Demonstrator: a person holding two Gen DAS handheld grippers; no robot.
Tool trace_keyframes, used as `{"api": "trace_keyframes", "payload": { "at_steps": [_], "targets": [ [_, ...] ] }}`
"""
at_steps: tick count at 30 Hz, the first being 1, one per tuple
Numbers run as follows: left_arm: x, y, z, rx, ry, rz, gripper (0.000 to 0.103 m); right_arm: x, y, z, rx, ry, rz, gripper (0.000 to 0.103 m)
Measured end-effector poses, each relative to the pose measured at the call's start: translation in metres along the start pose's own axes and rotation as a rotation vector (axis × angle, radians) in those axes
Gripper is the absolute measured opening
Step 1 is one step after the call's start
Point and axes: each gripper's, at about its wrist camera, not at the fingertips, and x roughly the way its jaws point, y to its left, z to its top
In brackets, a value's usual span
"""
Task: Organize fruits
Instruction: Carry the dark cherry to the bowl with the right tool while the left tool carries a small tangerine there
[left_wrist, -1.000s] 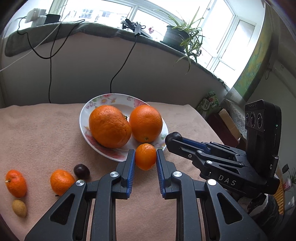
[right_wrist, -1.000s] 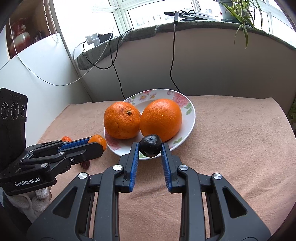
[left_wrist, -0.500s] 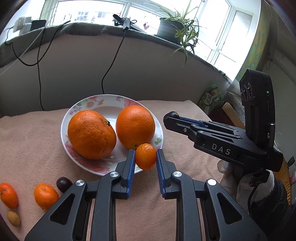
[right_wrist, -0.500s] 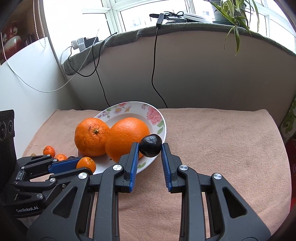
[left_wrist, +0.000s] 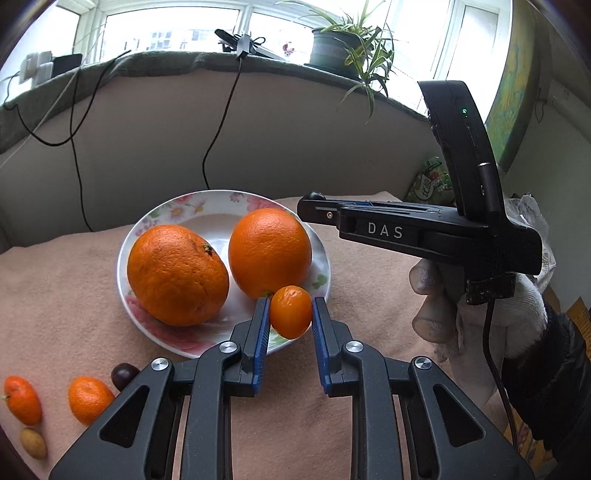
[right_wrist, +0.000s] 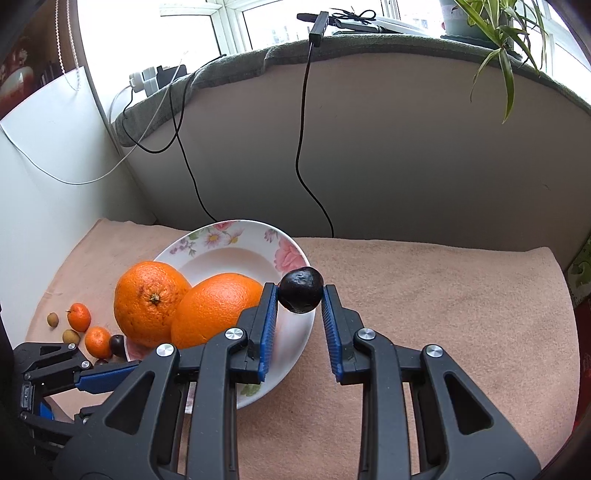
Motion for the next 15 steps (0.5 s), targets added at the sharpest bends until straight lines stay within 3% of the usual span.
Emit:
{"api": "trace_keyframes", "payload": {
  "at_steps": [15],
  "targets": [
    [0.0016,0.0011,0.0017,0.008,0.005,0.011,0.021,0.0106,0.0019,0.0042,-0.014,0.017,0.003,0.026]
  ]
}}
